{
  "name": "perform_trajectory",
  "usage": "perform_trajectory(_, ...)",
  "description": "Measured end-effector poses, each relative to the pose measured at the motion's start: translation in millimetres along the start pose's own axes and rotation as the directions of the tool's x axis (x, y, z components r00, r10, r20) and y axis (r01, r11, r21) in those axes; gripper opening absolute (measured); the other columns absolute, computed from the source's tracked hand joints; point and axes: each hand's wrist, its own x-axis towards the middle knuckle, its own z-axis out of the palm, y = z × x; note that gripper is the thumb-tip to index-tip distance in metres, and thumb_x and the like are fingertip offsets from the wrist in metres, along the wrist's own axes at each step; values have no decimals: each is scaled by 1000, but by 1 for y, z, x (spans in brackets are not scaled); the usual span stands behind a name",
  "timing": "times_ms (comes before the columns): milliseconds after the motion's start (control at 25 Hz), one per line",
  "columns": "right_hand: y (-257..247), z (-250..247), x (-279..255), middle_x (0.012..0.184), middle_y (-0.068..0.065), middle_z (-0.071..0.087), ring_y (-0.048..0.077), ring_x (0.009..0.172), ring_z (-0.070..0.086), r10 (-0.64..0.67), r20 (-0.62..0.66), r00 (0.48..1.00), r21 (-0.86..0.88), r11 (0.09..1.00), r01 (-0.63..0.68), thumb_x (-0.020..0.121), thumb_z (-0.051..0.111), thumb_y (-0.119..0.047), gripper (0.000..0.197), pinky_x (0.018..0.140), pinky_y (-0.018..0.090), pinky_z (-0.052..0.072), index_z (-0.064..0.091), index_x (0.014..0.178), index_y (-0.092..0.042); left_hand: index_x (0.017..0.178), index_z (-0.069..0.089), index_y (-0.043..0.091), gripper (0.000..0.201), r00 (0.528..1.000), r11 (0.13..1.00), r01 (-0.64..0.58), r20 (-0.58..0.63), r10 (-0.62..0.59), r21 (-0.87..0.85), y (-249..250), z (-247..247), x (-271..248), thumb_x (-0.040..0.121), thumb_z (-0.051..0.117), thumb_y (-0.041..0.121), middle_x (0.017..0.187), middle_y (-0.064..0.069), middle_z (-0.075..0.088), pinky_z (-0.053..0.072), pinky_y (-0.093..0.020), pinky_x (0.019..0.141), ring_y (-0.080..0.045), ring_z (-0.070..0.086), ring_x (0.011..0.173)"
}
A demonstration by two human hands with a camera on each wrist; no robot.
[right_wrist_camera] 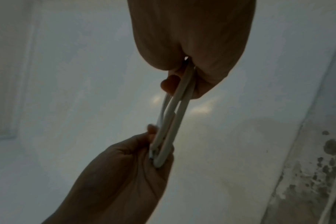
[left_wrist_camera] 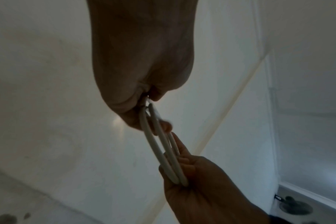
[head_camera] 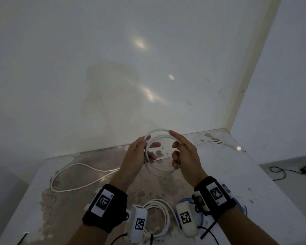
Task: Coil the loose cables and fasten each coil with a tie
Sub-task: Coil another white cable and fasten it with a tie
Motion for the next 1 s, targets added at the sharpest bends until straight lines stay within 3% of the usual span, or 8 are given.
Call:
perform_trajectory(120,1,7,1,89,4,48,12,51,43,-21,-114,993,28,999,25,104,31,-1,47,42,25,40,67,121,-27,109,60,8,34,996,991,78,51,-72,-110,-4,7,-8,106,27,18,66,-1,63,53,-37,71,-16,61,55)
perform_trajectory(240,6,18,-7,93,10,54,17,56,55,37,-50,998,1,999,-37,105,34,-6,38,49,31,51,56,126,-27,81,48,15,28,994,880,105,15,-110,-464,6,6,-3,102,30,12,61,2,34,29,-20,41,-6,28,39)
perform_trajectory(320,12,26,-14,96,13,60,20,58,58,57,-35,998,-66,996,-59,105,36,-10,31,49,33,52,46,124,-32,90,57,14,29,993,852,78,-32,-111,-517,7,2,2,99,30,11,60,2,33,18,-18,36,-5,21,38)
perform_trajectory(480,18,31,-16,80,5,60,19,49,49,30,-119,992,1,1000,-30,105,33,-10,38,46,30,49,40,133,-35,108,66,12,36,995,928,34,-73,-66,-372,-3,2,-6,99,31,12,58,0,46,22,-21,38,-8,26,39)
perform_trajectory(640,25,34,-6,66,2,46,16,46,40,182,-120,976,249,957,-148,100,34,-1,31,44,30,48,59,114,-11,96,61,11,36,974,973,-74,-192,117,219,-29,0,-8,105,32,29,62,-3,50,46,-29,50,-23,54,51)
perform_trajectory(760,42,35,-10,68,4,59,23,65,63,324,32,946,-159,936,-315,103,37,-15,26,69,40,56,58,118,-8,91,67,19,28,941,957,-56,-306,145,283,-39,-20,1,100,41,24,64,-7,50,44,-39,63,-40,53,69)
perform_trajectory(840,48,36,-14,92,6,69,18,84,66,350,59,935,-430,854,-293,100,48,-21,31,78,33,53,53,127,-7,91,70,22,25,927,965,-60,-344,148,255,-38,-31,2,98,46,18,82,-17,60,44,-36,62,-41,54,82)
perform_trajectory(1000,42,39,-8,118,-3,58,11,101,60,87,75,993,-560,828,-30,90,67,-21,62,77,19,45,36,144,-24,102,74,21,29,960,950,-96,-226,168,297,-40,-44,-12,99,46,15,89,-15,58,41,-41,52,-39,47,68)
